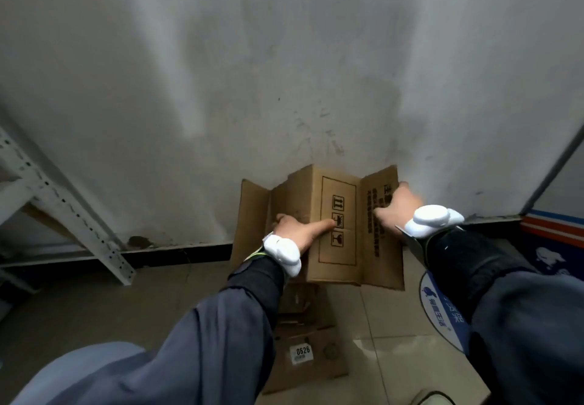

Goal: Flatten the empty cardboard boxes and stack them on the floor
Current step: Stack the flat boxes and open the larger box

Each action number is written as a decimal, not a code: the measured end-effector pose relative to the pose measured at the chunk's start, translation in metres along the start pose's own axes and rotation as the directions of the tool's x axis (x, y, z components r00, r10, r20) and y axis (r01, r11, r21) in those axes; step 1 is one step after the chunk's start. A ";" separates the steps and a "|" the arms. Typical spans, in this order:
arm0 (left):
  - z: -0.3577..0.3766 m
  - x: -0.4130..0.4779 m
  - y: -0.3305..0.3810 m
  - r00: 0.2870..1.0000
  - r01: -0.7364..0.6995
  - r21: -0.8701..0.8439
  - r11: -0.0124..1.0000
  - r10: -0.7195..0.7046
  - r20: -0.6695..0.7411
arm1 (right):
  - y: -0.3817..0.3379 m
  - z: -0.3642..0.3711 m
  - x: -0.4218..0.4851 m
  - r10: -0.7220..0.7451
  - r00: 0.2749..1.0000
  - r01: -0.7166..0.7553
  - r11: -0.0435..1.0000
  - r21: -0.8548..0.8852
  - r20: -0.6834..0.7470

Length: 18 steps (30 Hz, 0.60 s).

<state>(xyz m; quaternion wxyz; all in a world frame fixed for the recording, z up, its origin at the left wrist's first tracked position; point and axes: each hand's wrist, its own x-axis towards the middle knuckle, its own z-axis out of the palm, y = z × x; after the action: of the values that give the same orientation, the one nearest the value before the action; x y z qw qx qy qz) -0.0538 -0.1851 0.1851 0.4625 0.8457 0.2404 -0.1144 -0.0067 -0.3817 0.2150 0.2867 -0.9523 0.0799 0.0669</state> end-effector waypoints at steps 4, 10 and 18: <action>0.011 -0.018 0.011 0.958 0.004 0.317 0.948 0.088 -0.274 | -0.019 0.000 -0.015 -0.081 0.932 0.052 0.994 -0.091 -0.352; 0.025 -0.027 -0.005 0.935 -0.083 0.664 0.743 0.290 -0.207 | -0.034 0.017 -0.025 -0.457 0.886 0.458 0.889 -0.013 -0.074; 0.013 -0.017 -0.031 0.880 -0.260 0.869 0.421 0.474 0.033 | -0.024 0.025 -0.015 -0.387 0.875 0.449 0.872 -0.194 0.290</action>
<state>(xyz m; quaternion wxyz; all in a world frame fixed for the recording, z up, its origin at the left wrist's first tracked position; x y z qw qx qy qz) -0.0839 -0.1873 0.1623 -0.0300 0.9993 0.0097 -0.0202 -0.0187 -0.3462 0.2097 0.1771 -0.9601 -0.1743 0.1284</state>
